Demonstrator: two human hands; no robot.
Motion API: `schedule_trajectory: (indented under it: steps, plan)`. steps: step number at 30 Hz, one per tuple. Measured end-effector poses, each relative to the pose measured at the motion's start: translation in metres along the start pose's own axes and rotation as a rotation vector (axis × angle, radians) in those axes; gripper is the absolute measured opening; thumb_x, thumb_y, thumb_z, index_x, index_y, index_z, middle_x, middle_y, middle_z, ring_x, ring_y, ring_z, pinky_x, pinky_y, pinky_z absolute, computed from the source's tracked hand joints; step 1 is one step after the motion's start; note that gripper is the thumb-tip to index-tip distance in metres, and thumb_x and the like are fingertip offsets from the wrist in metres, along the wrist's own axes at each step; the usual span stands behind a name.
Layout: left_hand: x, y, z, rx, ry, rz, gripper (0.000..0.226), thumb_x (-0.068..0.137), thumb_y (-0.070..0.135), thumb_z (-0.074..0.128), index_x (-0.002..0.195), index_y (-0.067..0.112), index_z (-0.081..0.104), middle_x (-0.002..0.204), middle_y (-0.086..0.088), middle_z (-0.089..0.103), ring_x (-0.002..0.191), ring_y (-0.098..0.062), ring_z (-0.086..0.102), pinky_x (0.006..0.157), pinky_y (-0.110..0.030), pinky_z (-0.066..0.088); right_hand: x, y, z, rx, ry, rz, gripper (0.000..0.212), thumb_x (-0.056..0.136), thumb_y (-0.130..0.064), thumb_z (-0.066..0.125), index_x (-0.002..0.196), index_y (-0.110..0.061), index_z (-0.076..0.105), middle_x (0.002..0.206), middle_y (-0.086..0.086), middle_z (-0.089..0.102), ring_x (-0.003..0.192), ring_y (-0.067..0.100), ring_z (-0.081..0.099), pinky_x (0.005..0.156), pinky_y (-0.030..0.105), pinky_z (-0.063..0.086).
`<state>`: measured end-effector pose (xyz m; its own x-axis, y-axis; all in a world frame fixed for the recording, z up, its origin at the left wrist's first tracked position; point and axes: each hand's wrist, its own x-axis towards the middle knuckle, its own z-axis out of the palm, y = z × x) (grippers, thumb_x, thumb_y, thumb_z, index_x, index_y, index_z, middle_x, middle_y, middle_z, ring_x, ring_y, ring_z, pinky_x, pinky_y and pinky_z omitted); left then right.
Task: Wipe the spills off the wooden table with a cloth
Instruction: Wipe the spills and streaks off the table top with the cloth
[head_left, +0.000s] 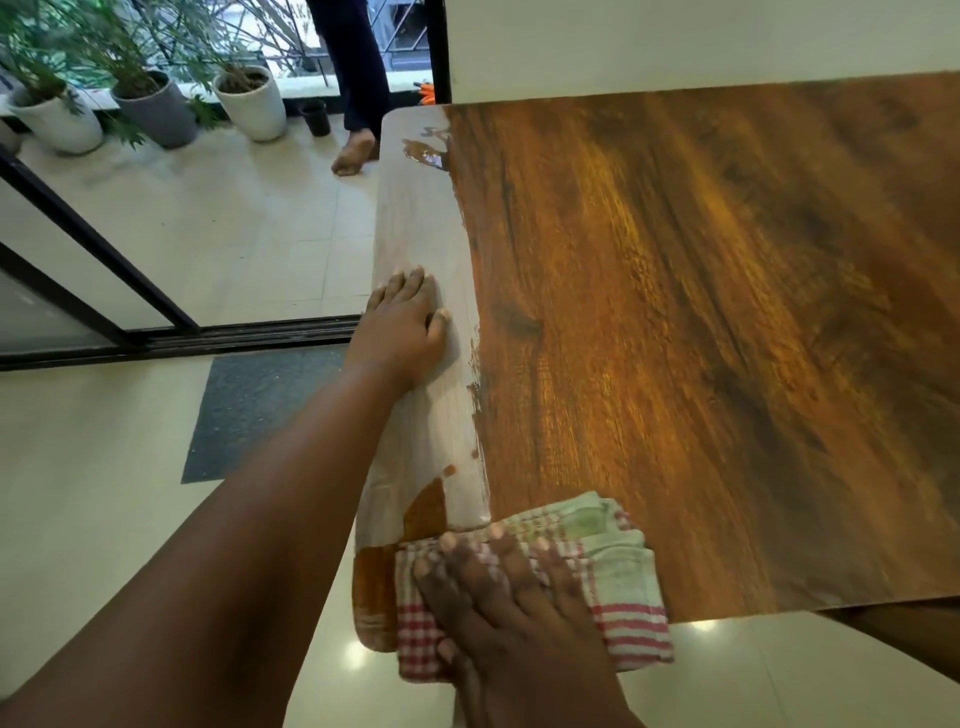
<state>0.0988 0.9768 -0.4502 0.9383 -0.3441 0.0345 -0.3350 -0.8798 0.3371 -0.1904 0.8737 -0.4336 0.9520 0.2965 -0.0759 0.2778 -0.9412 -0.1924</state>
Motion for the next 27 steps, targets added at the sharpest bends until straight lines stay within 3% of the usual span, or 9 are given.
schedule_trajectory:
  steps: [7,10,13,15,18,21,23,25,27]
  plan:
    - [0.001,-0.001,0.000,0.013,-0.011,0.009,0.056,0.101,0.031,0.029,0.151,0.010,0.017,0.160,-0.007,0.012,0.147,-0.021,0.004,0.118,-0.034,0.000,0.022,-0.032,0.002,0.004,-0.055,0.055,0.066,0.076,-0.059,0.045,0.138,-0.036,0.051,0.145,-0.007,0.048,0.126,0.027,0.053,0.104,0.058,0.036]
    - [0.001,-0.003,0.000,0.008,-0.013,0.018,0.056,0.101,0.032,0.028,0.151,0.010,0.016,0.160,-0.007,0.012,0.147,-0.021,0.004,0.117,-0.033,-0.001,0.031,-0.040,0.004,0.000,-0.076,0.035,0.064,0.081,-0.059,0.038,0.139,-0.036,0.050,0.148,-0.008,0.045,0.129,0.025,0.050,0.104,0.052,0.033]
    - [0.002,-0.004,0.003,0.013,-0.017,0.021,0.056,0.101,0.031,0.028,0.151,0.009,0.016,0.160,-0.008,0.012,0.147,-0.022,0.004,0.117,-0.034,-0.001,0.026,-0.039,0.010,0.004,-0.058,0.015,0.055,0.090,-0.058,0.031,0.137,-0.038,0.052,0.145,-0.008,0.047,0.126,0.024,0.053,0.104,0.051,0.040]
    - [0.002,-0.004,0.003,0.027,-0.023,0.021,0.056,0.101,0.031,0.028,0.151,0.009,0.015,0.160,-0.008,0.011,0.147,-0.023,0.003,0.117,-0.034,-0.002,0.020,-0.036,0.015,-0.016,-0.049,-0.004,0.054,0.089,-0.061,0.035,0.135,-0.040,0.053,0.143,-0.009,0.050,0.124,0.023,0.055,0.101,0.052,0.043]
    - [0.002,-0.003,0.004,0.033,-0.024,0.018,0.057,0.101,0.032,0.026,0.151,0.009,0.014,0.160,-0.008,0.010,0.147,-0.022,0.002,0.117,-0.033,-0.003,0.013,-0.029,0.013,-0.023,-0.032,-0.021,0.050,0.095,-0.059,0.028,0.138,-0.041,0.045,0.144,-0.012,0.047,0.128,0.021,0.050,0.105,0.044,0.028]
    - [0.002,-0.003,0.001,-0.006,-0.044,0.012,0.056,0.101,0.032,0.023,0.151,0.009,0.013,0.160,-0.008,0.009,0.148,-0.022,0.001,0.116,-0.032,-0.005,0.023,-0.022,-0.003,0.111,-0.070,0.086,0.056,0.089,-0.054,0.039,0.144,-0.043,0.036,0.151,-0.013,0.037,0.136,0.024,0.040,0.108,0.043,0.019]
    - [0.002,-0.003,-0.002,-0.043,-0.052,0.016,0.055,0.102,0.032,0.023,0.151,0.009,0.015,0.160,-0.008,0.010,0.148,-0.022,0.002,0.116,-0.031,-0.005,0.040,-0.018,-0.010,0.154,-0.093,0.184,0.059,0.094,-0.051,0.032,0.150,-0.046,0.016,0.157,-0.012,0.021,0.144,0.027,0.020,0.114,0.047,0.009]
    - [0.003,-0.006,-0.005,-0.115,-0.069,0.014,0.053,0.103,0.031,0.024,0.151,0.010,0.018,0.160,-0.007,0.012,0.148,-0.021,0.004,0.116,-0.031,-0.004,0.068,-0.010,-0.010,0.208,-0.060,0.233,0.056,0.098,-0.052,0.015,0.148,-0.051,-0.009,0.159,-0.011,0.000,0.147,0.025,-0.008,0.113,0.047,-0.014]
    - [0.005,-0.008,-0.007,-0.188,-0.103,0.005,0.051,0.104,0.031,0.023,0.150,0.010,0.019,0.160,-0.006,0.013,0.147,-0.020,0.005,0.116,-0.031,-0.003,0.106,-0.001,-0.011,0.179,-0.040,0.251,0.054,0.098,-0.052,0.009,0.148,-0.048,-0.013,0.161,-0.010,-0.009,0.145,0.021,-0.019,0.108,0.046,-0.024]
